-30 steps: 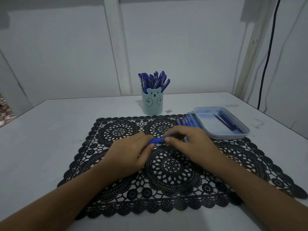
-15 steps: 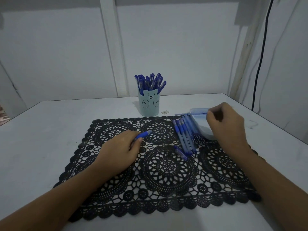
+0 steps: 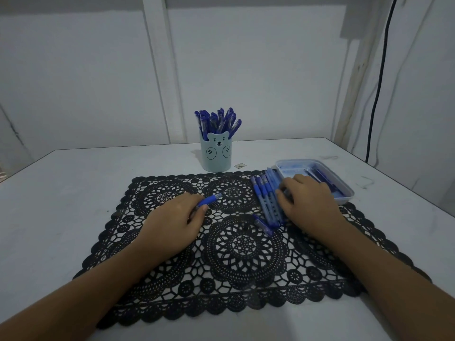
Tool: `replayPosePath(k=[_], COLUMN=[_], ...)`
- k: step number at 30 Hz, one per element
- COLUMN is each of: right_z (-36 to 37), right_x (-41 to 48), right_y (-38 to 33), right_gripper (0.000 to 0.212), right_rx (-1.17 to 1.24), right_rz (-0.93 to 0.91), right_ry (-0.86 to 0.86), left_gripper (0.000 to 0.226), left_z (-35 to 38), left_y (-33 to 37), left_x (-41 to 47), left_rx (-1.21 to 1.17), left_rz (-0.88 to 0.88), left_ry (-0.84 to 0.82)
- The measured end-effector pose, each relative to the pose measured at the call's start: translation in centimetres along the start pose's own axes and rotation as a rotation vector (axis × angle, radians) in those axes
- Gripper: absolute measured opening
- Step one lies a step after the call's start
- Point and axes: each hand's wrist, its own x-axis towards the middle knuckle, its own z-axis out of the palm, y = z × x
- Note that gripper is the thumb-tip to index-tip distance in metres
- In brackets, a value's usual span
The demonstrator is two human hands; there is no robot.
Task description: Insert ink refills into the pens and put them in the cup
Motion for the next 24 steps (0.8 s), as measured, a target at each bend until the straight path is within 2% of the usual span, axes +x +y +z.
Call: replayPosePath(k=[3,5,8,11,19,24], right_z=[-0.5,-0.8,-0.9,-0.7,-0.5,-0.3], right_x=[0.8,1.3,1.7,1.9,2.7,2.9], right_y=[1.4,3.1,5.6,6.7,7.0,7.0], right_gripper=[0.025,0.025,0.026,0.025,0.01,0.011], right_rx=[0.088,0.007,-0.199,-0.233,-0.183,-0.134], right_rz=[0.129,0.261,0.416,0.54,0.57,0.591], right_ry=[0.092,0.093,-0.076,-0.198,-0.269,-0.308], left_gripper=[0.024,0.023,0.023,0.024,0.041,0.027], left_z=[0.0,0.0,0.1,0.1,0.2,0.3], left_y=[0.0,0.0,0.1,0.0,-0.2,-0.2], left_x=[0.0,0.0,0.0,0.0,0.0,0.1], left_rx=[0.0,0.004,-0.002,-0.006,-0.006,0.009], left_rz=[-0.004,0.0,0.006,0.01,0.011,0.009], left_ry=[-0.002,-0.004,-0.013,-0.017,-0.036,-0.049])
